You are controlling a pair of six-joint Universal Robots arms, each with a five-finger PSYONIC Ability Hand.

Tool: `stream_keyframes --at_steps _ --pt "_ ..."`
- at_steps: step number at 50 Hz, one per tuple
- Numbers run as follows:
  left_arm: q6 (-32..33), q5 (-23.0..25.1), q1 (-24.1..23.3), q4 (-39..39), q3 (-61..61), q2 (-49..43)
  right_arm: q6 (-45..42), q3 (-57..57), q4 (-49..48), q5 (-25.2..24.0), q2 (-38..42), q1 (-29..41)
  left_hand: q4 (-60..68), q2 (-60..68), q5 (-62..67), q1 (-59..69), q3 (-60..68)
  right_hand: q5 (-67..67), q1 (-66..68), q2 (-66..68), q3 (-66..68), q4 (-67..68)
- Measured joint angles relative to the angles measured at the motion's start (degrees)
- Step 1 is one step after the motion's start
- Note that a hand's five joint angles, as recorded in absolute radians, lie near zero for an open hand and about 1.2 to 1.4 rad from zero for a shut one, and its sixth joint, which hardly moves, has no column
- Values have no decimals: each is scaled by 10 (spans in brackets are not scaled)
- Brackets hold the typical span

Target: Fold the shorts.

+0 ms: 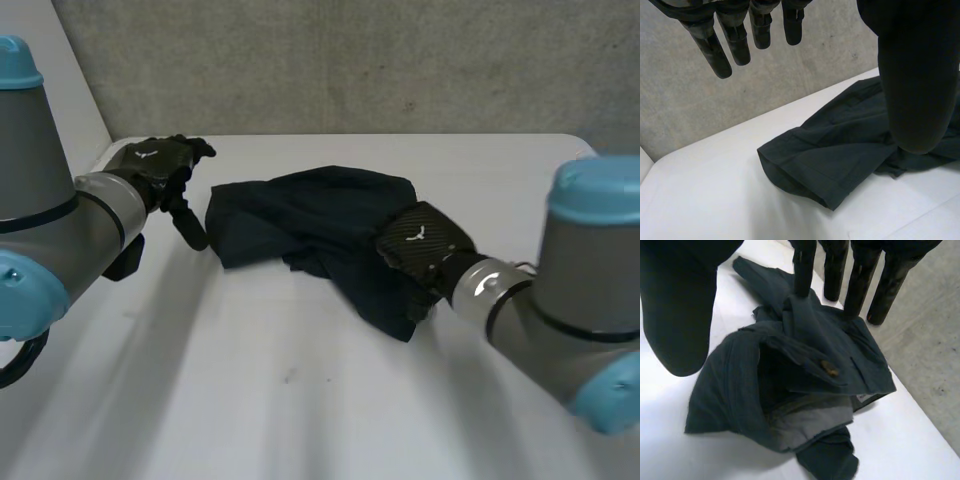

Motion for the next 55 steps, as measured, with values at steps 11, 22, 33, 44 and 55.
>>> stream_keyframes --at_steps 11,22,33,44,55 --pt "0 -1 0 11 -1 -15 45 -2 -87 41 70 21 0 0 0 0 0 430 342 443 429 453" --pt "0 -1 0 12 1 -10 -118 70 154 -60 -52 21 0 0 0 0 0 430 342 443 448 453" --pt "2 2 -2 37 4 -27 -297 172 424 -128 -131 9 0 0 0 0 0 245 186 219 227 239" --pt "77 6 -24 115 41 -114 -109 65 322 -197 -151 -53 0 0 0 0 0 -30 -21 -28 -33 -36" --pt "167 10 -42 141 108 -211 191 -25 194 -160 -117 -142 0 1 0 2 0 -30 -21 -28 -33 -36"
